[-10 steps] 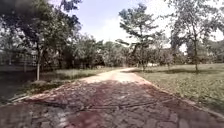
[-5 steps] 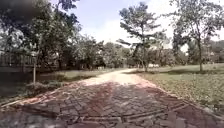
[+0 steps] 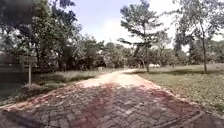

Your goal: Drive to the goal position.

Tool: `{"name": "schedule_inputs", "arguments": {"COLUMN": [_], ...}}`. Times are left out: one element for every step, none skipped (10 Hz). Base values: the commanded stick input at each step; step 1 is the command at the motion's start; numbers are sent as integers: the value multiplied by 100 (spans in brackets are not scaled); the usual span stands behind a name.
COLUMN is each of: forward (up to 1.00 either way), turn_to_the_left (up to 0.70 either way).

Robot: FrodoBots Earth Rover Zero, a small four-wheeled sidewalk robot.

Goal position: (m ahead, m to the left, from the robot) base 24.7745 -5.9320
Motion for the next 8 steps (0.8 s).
{"name": "schedule_inputs", "arguments": {"forward": [70,70,70,70,70,70,70,70], "turn_to_the_left": [0,0,0,0,0,0,0,0]}}
